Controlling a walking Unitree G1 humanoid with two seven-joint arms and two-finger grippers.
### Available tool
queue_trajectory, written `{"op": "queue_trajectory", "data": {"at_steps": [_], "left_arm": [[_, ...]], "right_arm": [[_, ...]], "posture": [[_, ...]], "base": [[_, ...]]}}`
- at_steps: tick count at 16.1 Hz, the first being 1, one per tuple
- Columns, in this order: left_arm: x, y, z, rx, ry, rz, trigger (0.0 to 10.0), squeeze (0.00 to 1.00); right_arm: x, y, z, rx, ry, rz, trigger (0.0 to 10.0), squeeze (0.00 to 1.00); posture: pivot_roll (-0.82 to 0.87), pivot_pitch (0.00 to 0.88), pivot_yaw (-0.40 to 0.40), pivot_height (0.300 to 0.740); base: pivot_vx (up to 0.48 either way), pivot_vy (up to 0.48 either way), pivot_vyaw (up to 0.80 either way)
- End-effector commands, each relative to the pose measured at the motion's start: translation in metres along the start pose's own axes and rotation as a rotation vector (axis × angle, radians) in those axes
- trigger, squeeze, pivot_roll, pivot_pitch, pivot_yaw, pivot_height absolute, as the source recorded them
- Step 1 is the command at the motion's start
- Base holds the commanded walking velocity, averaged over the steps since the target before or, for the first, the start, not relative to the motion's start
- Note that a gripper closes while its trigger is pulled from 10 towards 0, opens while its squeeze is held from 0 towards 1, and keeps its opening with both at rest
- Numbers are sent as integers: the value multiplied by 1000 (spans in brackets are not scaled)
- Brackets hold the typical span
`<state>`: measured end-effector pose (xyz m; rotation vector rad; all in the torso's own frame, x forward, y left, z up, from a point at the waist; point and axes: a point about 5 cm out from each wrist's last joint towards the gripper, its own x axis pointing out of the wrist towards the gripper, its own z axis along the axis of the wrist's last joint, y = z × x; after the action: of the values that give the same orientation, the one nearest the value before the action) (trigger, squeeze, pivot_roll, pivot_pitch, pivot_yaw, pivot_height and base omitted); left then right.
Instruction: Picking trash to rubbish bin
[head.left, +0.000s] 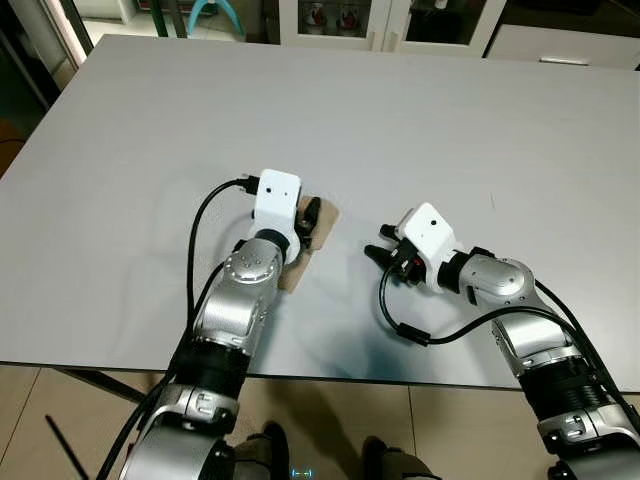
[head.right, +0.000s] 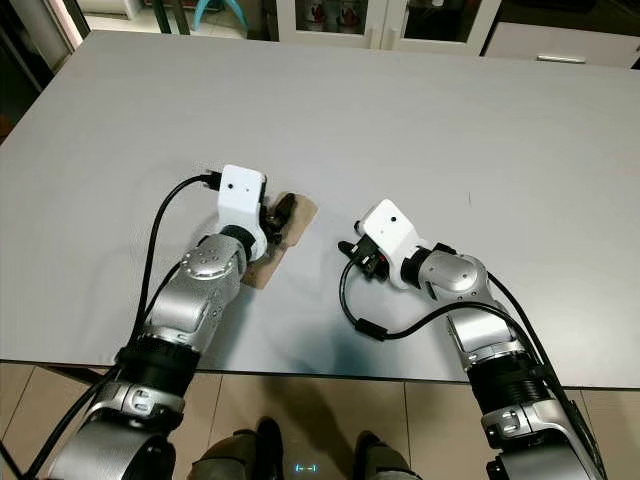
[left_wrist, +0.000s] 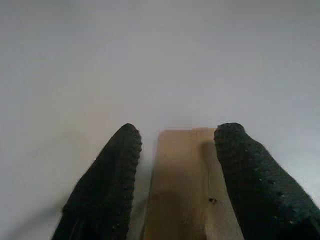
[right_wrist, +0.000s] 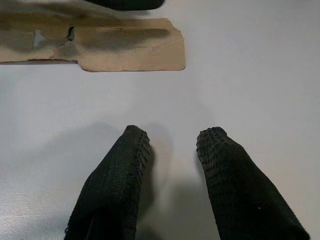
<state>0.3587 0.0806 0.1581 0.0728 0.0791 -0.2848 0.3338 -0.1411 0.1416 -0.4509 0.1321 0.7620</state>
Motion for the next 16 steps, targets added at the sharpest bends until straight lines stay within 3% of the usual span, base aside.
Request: {"op": "queue_trajectory", "data": {"at_steps": [1,7,16], "left_arm": [[2,-5,3,10,-12,-20,10000,1000],[7,-11,3,24,2,-59,10000,1000],[8,-15,-26,0,129,-59,10000,1000]], "right_arm": [[-4,1,-3,8,8,-5,10000,43],[-4,1,-3,10,7,-8,10000,47],[-5,3,-3,10,8,-3,10000,43]], "posture": [[-123,190,21,740],[-125,185,29,740],[-127,184,30,740]], "base": [[0,0,0],[0,0,0],[0,0,0]]}}
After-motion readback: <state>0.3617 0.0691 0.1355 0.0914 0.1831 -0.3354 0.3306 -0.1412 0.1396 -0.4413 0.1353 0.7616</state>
